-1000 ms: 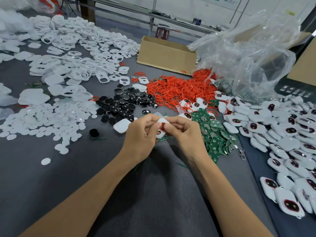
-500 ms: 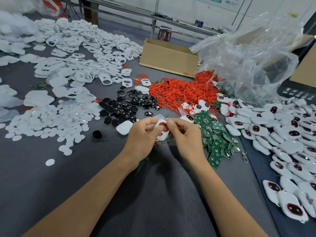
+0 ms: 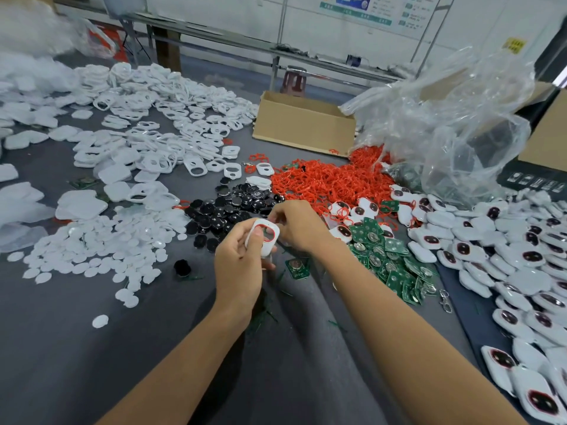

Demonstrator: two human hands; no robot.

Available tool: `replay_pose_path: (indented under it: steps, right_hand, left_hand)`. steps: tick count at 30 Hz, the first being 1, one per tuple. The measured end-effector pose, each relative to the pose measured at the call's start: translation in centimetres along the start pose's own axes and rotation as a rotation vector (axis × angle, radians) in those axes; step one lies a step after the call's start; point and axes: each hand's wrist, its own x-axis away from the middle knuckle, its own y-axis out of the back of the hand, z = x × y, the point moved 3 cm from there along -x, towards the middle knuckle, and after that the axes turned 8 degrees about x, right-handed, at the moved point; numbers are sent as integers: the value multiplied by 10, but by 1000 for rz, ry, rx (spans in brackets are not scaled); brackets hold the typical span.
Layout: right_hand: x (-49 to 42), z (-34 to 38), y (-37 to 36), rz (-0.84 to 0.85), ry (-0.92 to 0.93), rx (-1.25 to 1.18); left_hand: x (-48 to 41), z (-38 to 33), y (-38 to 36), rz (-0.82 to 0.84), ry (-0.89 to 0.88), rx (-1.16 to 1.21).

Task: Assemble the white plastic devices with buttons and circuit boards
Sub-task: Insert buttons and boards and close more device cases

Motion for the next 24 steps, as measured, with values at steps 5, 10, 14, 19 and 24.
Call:
replay_pose_path:
  steps: [5, 10, 14, 19, 24]
  right_hand:
    - [3, -5, 4, -23, -66, -19]
    - [37, -10, 20, -275, -134, -391]
    - [74, -6, 9, -279, -251, -1153]
    - [90, -7, 4, -264, -265, -1314]
    - [93, -5, -2, -279, -248, -1292]
  left_hand:
    - [-1, 0, 1, -3, 28, 10]
    - [1, 2, -3, 30, 80, 53]
    - [3, 1, -6, 114, 91, 103]
    - [7, 2, -9, 232, 175, 178]
    - [8, 4, -13, 252, 189, 138]
